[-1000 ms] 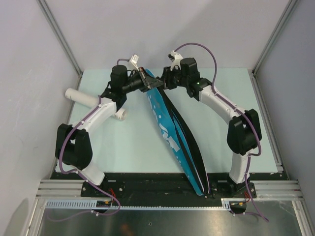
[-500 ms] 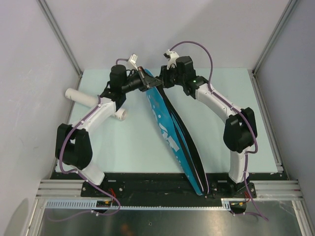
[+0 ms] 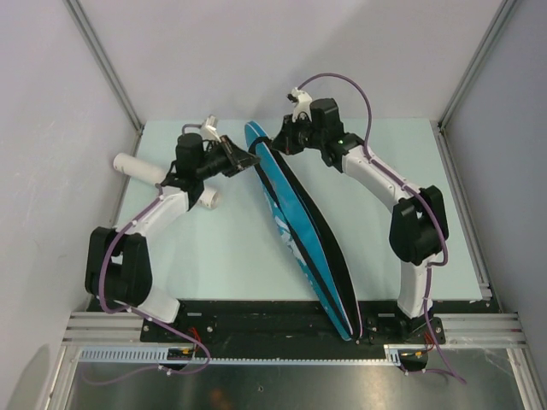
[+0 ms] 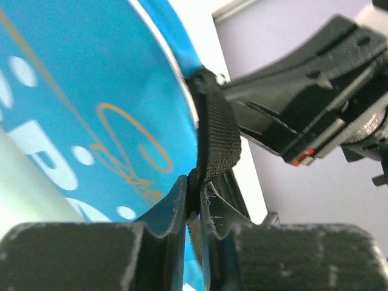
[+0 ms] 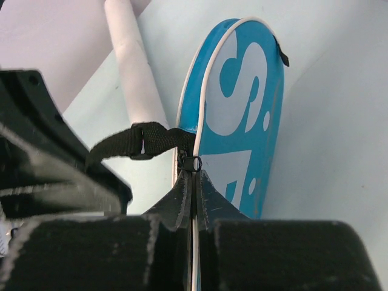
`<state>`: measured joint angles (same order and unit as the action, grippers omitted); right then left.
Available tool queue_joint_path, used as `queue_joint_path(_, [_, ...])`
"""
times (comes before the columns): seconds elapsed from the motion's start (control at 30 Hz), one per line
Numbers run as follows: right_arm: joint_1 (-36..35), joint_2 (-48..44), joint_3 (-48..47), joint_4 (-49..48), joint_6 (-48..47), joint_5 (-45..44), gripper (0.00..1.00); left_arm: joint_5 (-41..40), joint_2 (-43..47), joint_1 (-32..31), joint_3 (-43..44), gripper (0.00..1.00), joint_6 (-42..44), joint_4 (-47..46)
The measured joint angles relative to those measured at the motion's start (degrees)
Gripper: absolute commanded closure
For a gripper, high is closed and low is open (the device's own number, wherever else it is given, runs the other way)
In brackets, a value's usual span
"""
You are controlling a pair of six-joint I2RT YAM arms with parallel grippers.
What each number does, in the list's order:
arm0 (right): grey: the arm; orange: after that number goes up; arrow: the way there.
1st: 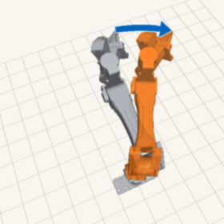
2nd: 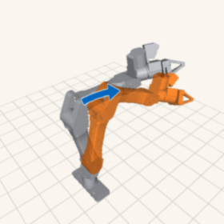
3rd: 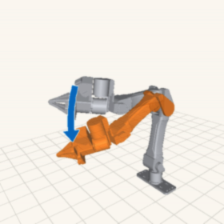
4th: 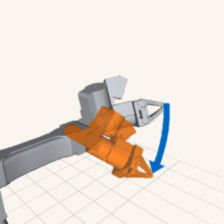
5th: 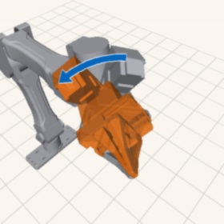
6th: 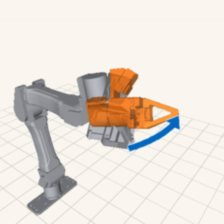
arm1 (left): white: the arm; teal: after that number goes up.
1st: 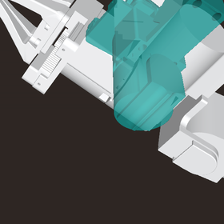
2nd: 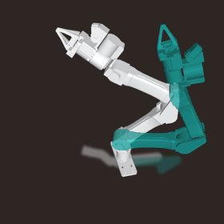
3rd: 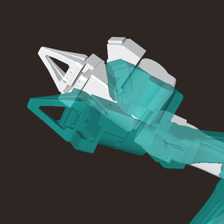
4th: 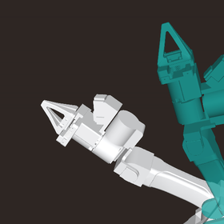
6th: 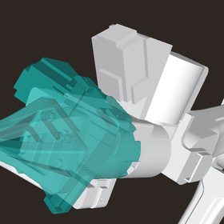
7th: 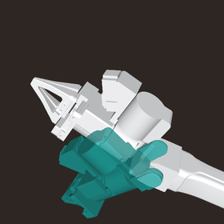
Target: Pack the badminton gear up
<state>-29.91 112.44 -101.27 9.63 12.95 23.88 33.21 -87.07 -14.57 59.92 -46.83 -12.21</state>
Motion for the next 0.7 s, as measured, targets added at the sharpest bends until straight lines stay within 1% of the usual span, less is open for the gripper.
queue_joint_path(0.07, [0.79, -0.42, 1.75, -1.99, 1.29, 2.27, 1.00, -1.49, 0.20, 1.31, -0.13, 0.70, 1.05, 0.85])
queue_joint_path(0.1, [1.16, -0.61, 2.56, -2.89, 2.03, 3.28, 1.00, -2.25, 0.20, 1.86, -0.13, 0.66, 1.86, 1.33])
queue_joint_path(0.13, [1.53, -0.74, 3.10, -3.69, 2.62, 4.26, 1.00, -3.28, 0.20, 2.38, -0.13, 0.57, 2.34, 2.16])
queue_joint_path(0.3, [2.84, -0.94, 4.70, -5.92, 4.63, 7.72, 1.00, -4.00, -1.64, 2.97, 2.03, 0.37, 3.41, 4.63])
queue_joint_path(0.33, [2.95, -0.94, 4.90, -6.32, 4.96, 8.07, 1.00, -3.37, -2.40, 2.97, 3.02, 0.31, 3.37, 5.11])
queue_joint_path(0.4, [3.04, -0.94, 5.20, -6.95, 5.49, 8.55, 1.00, -1.90, -3.69, 2.97, 4.96, 0.26, 3.43, 5.42])
queue_joint_path(0.43, [3.04, -0.98, 5.42, -7.23, 5.77, 8.76, 1.00, -1.31, -4.17, 2.95, 6.03, 0.18, 3.34, 5.68])
queue_joint_path(0.53, [3.04, -1.01, 5.95, -8.37, 6.91, 9.68, 1.00, -0.35, -4.57, 2.95, 8.37, 0.18, 3.56, 5.79])
queue_joint_path(0.57, [3.04, -1.03, 6.10, -8.59, 7.23, 10.01, 1.00, -0.15, -4.63, 2.93, 9.35, 0.20, 3.56, 5.75])
queue_joint_path(0.6, [3.04, -1.01, 6.19, -8.76, 7.74, 10.29, 1.00, -0.04, -4.74, 2.93, 10.25, 0.29, 3.58, 5.62])
queue_joint_path(0.67, [3.06, -1.03, 6.45, -9.25, 8.55, 10.93, 1.00, 0.07, -5.18, 2.91, 11.61, 0.32, 3.30, 5.01])
queue_joint_path(0.7, [3.15, -1.03, 6.51, -9.42, 9.11, 11.28, 1.00, 0.17, -5.53, 2.91, 12.11, 0.38, 3.32, 4.55])
